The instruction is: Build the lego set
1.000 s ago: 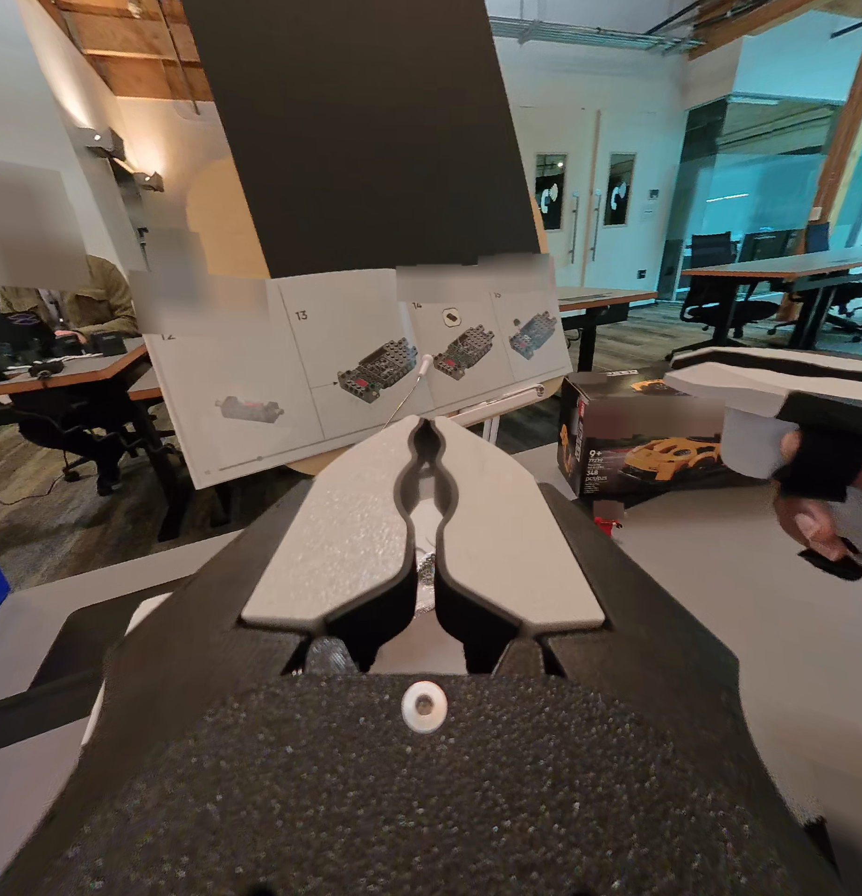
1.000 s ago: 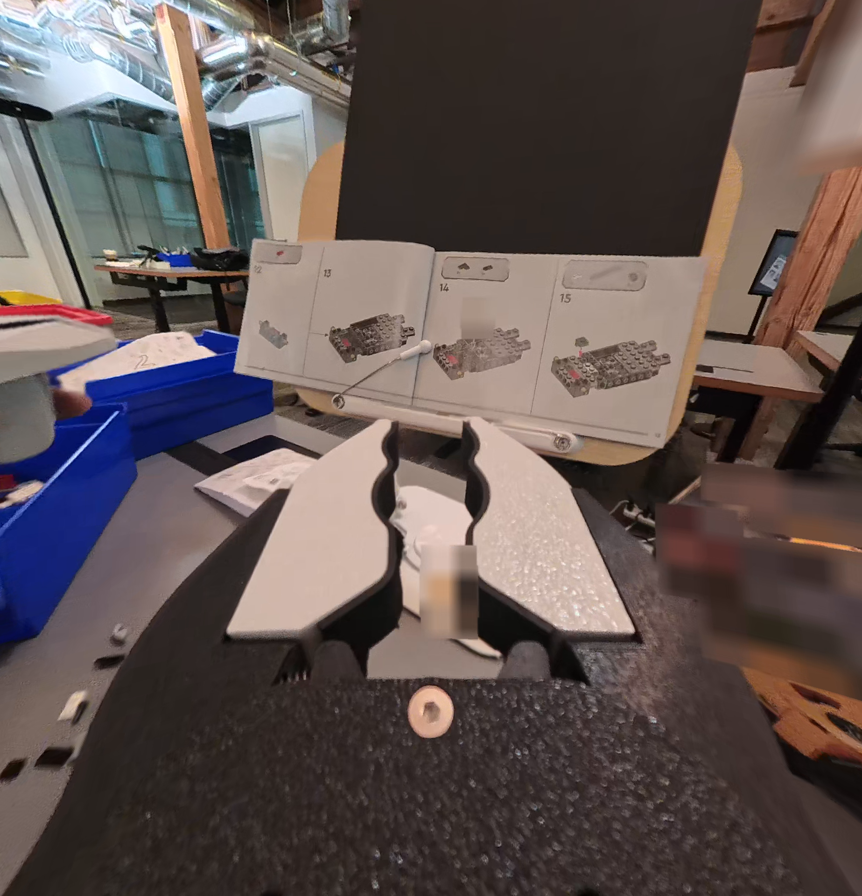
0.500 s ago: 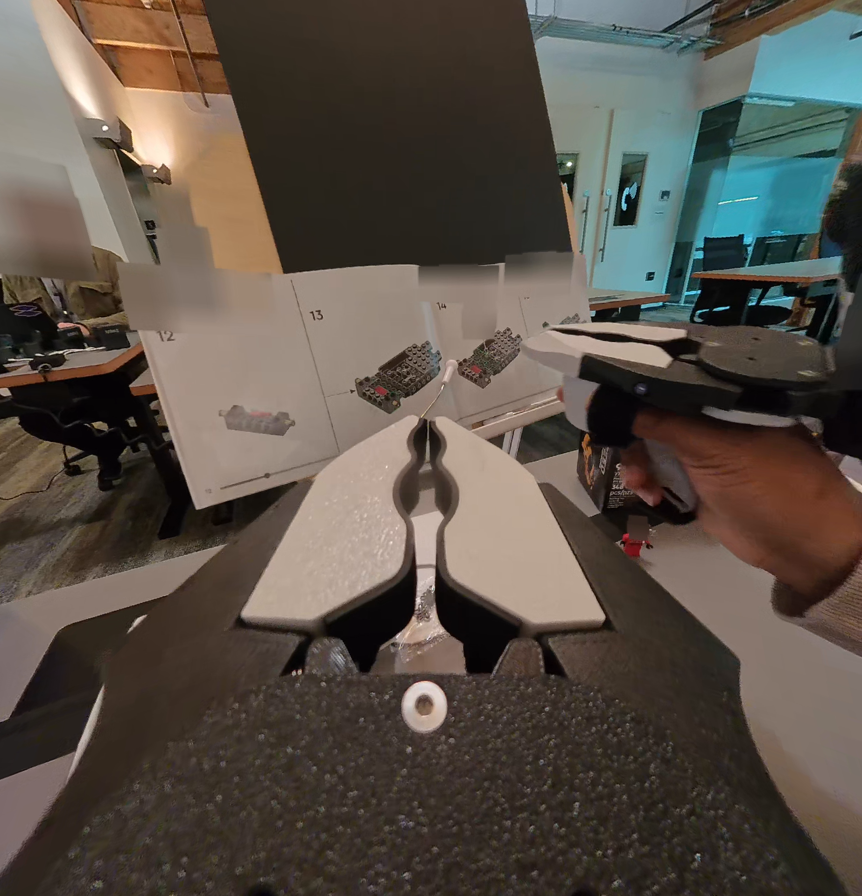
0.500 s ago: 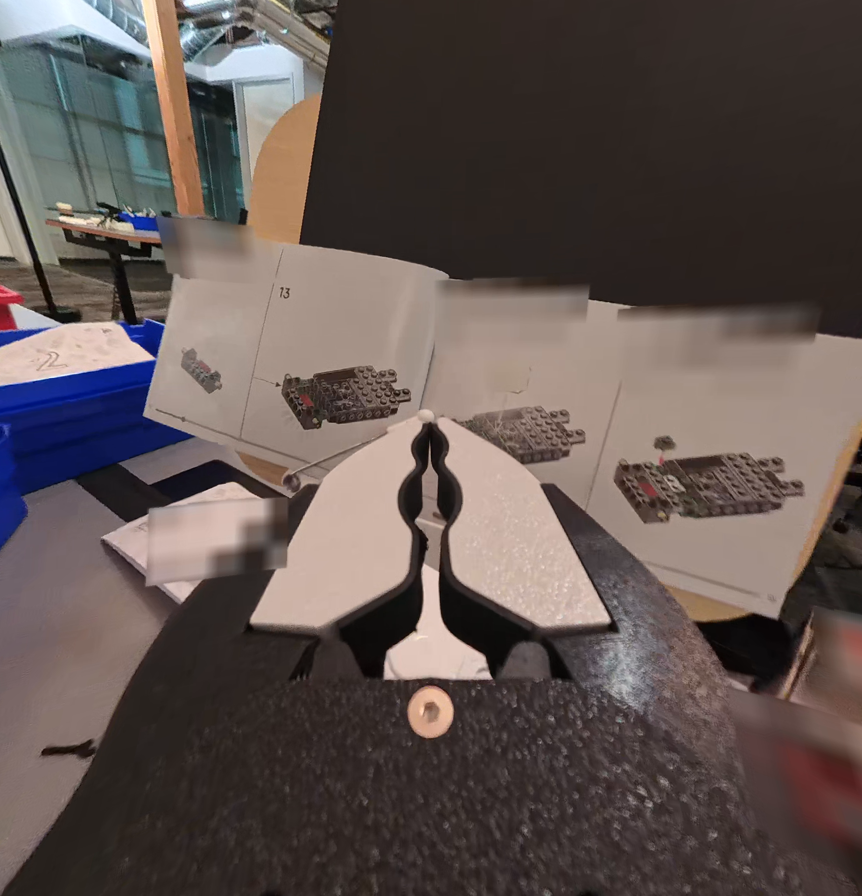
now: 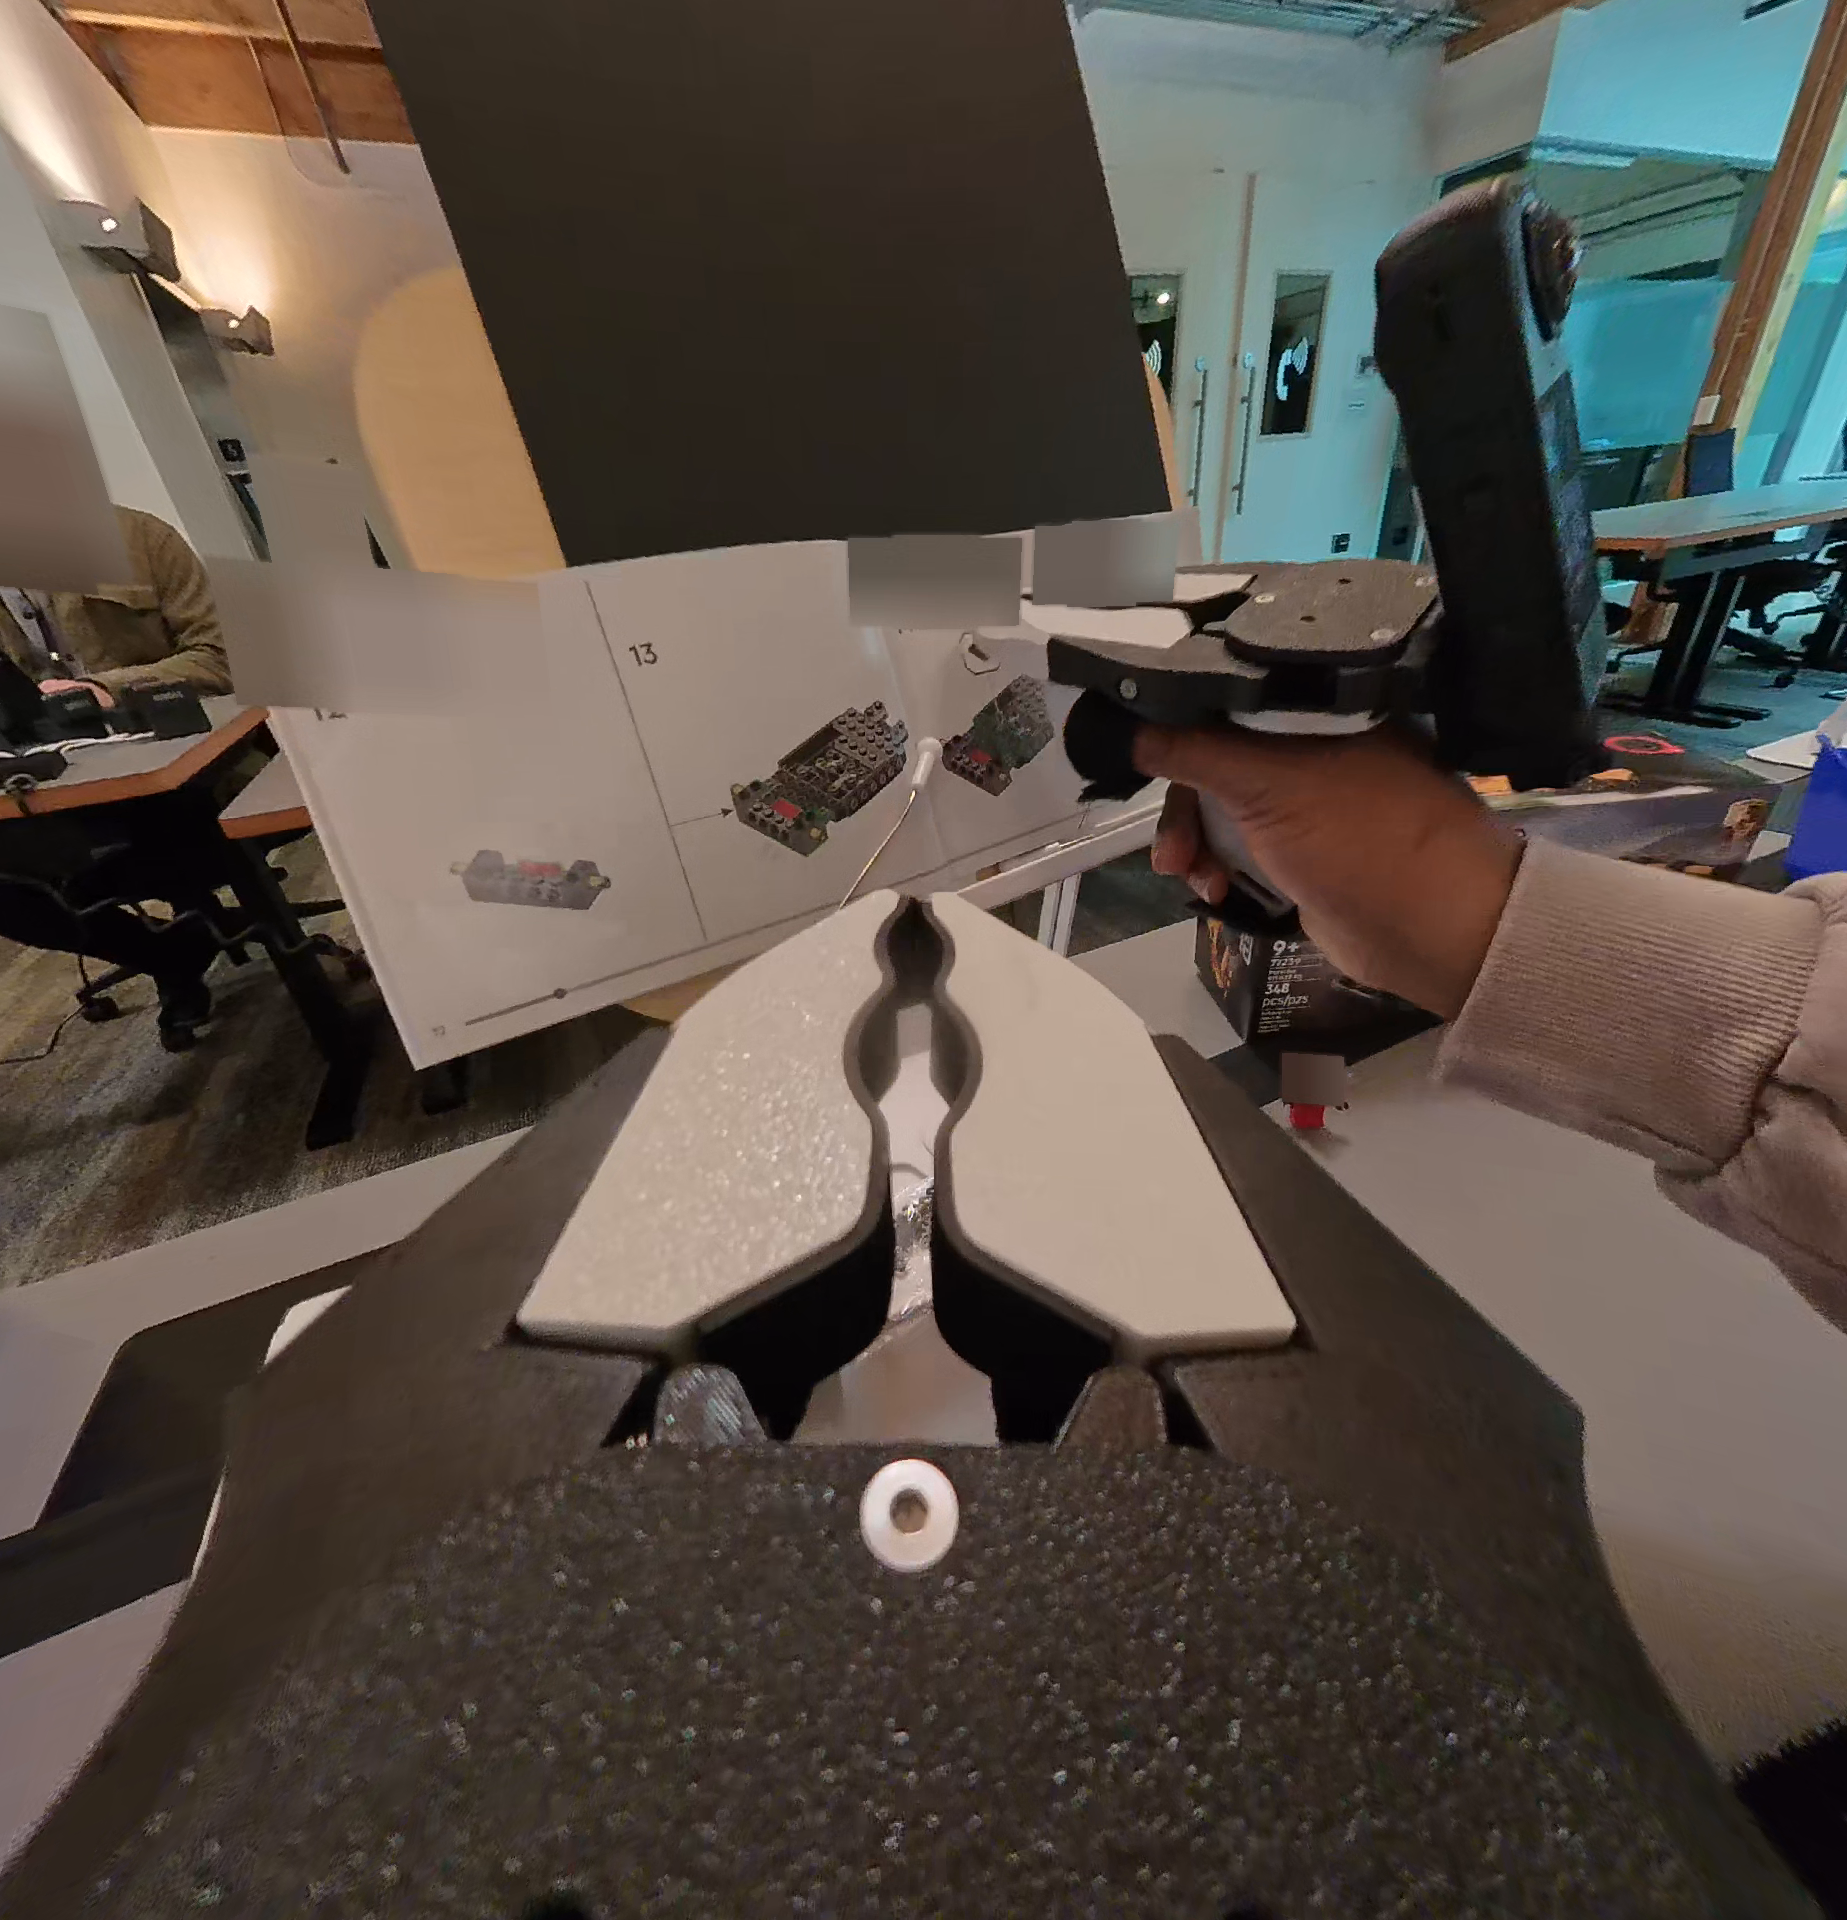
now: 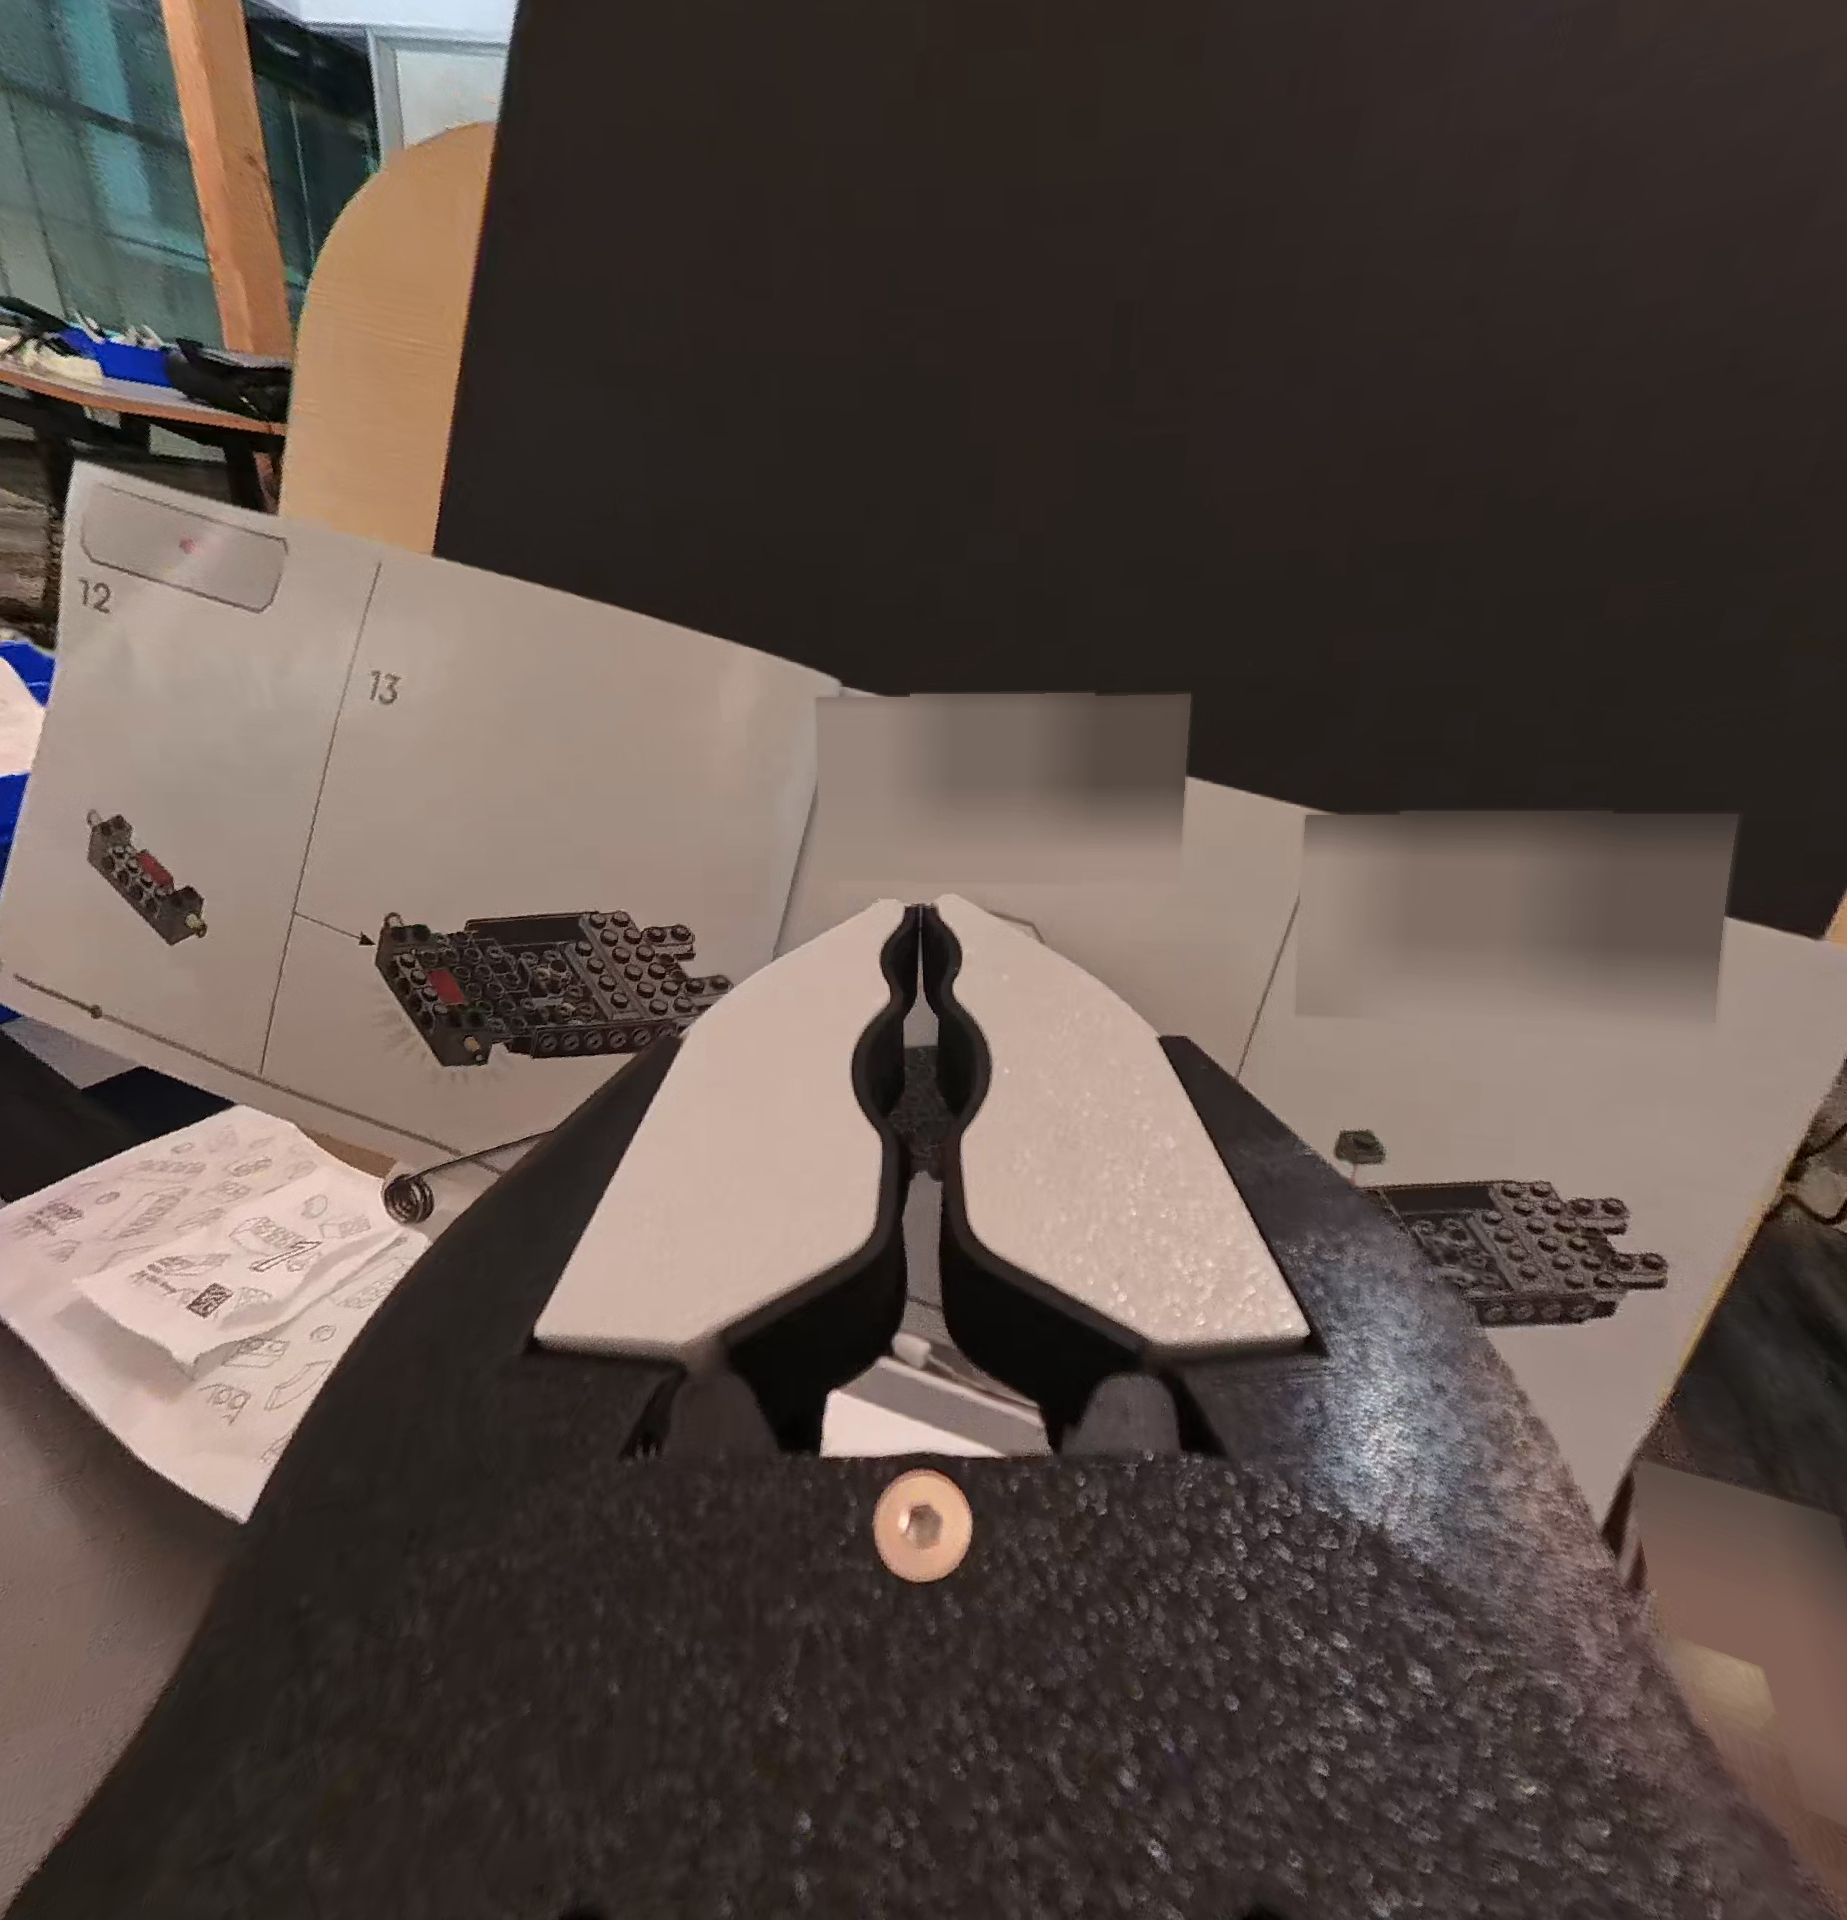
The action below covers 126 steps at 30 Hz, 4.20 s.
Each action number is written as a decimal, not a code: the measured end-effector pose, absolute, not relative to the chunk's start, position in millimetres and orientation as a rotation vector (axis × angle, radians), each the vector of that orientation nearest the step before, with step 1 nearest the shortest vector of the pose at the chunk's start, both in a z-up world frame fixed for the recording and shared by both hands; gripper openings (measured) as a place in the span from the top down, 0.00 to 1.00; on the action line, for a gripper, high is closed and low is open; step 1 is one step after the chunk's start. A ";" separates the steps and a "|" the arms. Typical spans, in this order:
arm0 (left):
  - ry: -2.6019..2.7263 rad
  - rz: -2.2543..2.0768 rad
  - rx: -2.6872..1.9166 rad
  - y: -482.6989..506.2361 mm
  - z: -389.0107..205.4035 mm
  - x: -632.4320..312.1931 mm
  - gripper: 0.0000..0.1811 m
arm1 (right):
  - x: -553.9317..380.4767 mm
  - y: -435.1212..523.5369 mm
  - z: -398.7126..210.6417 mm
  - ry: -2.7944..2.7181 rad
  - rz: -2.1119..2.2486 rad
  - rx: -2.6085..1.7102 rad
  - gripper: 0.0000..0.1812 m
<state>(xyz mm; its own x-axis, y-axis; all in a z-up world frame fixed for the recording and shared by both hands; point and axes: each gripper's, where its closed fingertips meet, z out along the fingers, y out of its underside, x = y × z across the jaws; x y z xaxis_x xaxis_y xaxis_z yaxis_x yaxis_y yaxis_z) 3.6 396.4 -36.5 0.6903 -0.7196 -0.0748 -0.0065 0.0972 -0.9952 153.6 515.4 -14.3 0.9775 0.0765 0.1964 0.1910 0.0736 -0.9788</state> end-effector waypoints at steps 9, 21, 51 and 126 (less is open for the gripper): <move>0.643 -0.590 -1.407 397.2 -47.5 8.2 1.00 | 156.1 523.8 -5.7 -0.228 -0.068 -1.502 1.00; 0.639 -0.610 -1.363 395.7 -38.4 -0.3 1.00 | 150.1 541.1 -6.0 -0.253 -0.082 -1.465 1.00; 0.609 -0.601 -1.347 397.0 -38.2 -4.6 1.00 | 172.5 533.1 -10.9 -0.211 -0.095 -1.470 0.98; 0.601 -0.645 -1.375 402.5 -33.3 -36.7 1.00 | 78.3 217.4 -232.7 -1.824 0.366 -2.010 0.96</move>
